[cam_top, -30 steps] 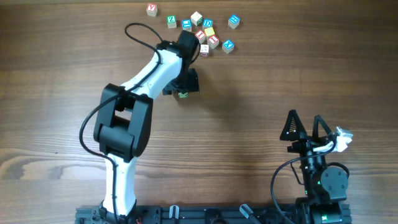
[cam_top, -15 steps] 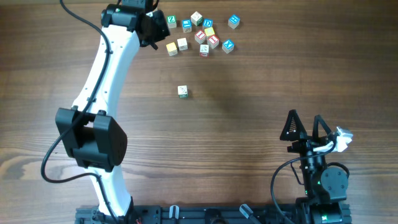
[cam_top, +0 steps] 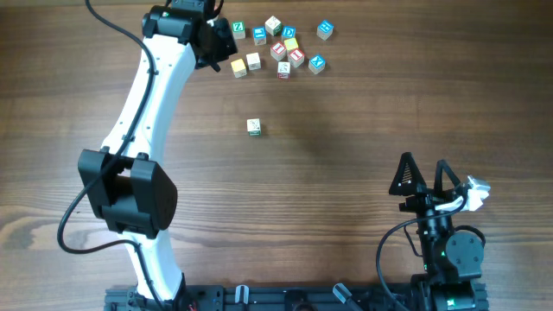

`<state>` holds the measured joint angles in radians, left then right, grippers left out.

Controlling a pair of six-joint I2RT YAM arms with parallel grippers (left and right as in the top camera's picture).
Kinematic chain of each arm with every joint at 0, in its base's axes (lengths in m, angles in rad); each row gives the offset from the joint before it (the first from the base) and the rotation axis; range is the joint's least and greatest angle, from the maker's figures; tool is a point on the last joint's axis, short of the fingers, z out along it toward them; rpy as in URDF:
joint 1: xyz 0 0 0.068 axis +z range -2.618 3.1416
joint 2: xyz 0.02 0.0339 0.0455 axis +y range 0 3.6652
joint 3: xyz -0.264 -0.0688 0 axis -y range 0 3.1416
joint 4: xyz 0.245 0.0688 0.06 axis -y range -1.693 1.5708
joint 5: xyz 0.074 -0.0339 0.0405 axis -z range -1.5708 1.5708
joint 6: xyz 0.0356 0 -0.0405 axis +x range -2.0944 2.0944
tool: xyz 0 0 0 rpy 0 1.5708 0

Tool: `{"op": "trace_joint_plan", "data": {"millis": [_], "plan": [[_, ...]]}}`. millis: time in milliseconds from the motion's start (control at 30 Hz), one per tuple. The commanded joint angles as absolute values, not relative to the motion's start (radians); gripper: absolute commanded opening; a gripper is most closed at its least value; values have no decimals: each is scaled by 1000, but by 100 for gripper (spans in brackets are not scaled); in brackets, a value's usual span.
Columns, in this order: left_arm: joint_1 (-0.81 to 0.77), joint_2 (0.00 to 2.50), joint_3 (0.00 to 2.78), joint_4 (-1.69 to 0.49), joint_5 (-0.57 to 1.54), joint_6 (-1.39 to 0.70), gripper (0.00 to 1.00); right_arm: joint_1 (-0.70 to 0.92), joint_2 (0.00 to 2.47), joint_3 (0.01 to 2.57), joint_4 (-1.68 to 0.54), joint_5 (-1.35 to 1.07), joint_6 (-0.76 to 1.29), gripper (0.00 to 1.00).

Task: Form a circle
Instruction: 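Carry the W block toward the table center and set it down, then move the left gripper back to the block pile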

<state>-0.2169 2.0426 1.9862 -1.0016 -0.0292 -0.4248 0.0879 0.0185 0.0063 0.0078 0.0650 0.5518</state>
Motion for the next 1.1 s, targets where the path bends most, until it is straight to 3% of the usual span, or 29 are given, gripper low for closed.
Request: {"op": "trace_joint_plan", "data": {"millis": [0,167,300,1067], "plan": [[-219,2045,1995,-977,-35,-423,4,82,14,5,14,76,553,100],[-220,2045,1995,-915,-35,-424,9,82,14,5,14,76,553,100],[-221,2045,1995,-825,-35,-423,4,82,14,5,14,76,553,100],[-250,2261,1995,-667,18,-315,4,82,14,5,14,76,553,100]]}}
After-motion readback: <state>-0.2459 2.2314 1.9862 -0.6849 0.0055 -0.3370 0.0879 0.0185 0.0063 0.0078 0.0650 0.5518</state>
